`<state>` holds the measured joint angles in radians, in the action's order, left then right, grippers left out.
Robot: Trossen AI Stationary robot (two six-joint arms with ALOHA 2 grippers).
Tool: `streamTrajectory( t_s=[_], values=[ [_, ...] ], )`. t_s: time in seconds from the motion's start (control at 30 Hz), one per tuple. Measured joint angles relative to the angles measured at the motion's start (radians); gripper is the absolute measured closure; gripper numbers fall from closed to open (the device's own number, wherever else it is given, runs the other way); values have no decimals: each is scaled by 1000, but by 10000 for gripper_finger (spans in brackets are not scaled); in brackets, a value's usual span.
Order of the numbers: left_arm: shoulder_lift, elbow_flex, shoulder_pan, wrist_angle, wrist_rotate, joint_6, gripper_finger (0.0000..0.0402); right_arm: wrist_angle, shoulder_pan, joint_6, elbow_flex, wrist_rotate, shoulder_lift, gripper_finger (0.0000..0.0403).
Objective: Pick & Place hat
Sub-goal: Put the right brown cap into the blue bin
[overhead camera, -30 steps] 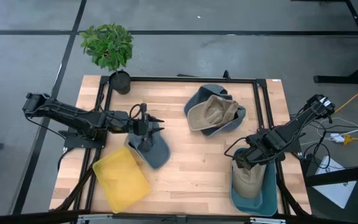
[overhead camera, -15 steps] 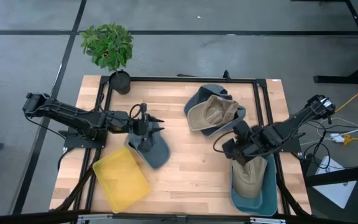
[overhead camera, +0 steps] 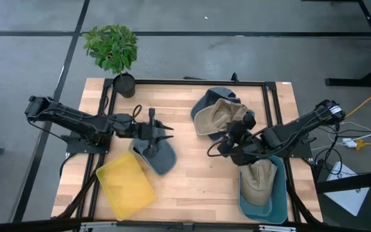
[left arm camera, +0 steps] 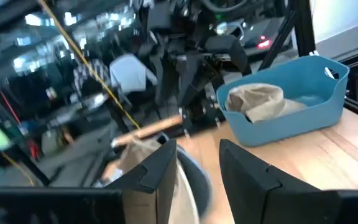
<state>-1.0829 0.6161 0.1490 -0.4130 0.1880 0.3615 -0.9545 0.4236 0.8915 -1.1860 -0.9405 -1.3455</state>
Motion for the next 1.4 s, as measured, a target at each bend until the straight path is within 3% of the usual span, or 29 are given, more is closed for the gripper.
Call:
streamTrajectory(
  t_s=[0.07, 0.37, 0.67, 0.93, 1.1, 1.23, 1.4],
  values=[
    [-42, 32, 0, 31, 0, -44, 294, 38, 0, -13, 0, -43, -34, 185],
    [-309, 177, -7, 91, 39, -100, 323, 201, 1, -69, 0, -41, -174, 185],
    [-502, 267, -52, 172, 102, -90, 327, 210, 68, -141, -3, 180, -183, 185],
    [-657, 330, -110, 151, 105, -89, 328, 209, 113, -186, -3, 200, -181, 185],
    [-737, 392, -127, 170, 164, -78, 314, 209, 101, -210, -3, 200, -181, 185],
    [-788, 430, -135, 187, 110, -36, 285, 207, 86, -230, -3, 200, -181, 185],
    [-841, 464, -134, 185, 125, -8, 243, 200, 66, -246, -3, 199, -181, 185]
  ],
)
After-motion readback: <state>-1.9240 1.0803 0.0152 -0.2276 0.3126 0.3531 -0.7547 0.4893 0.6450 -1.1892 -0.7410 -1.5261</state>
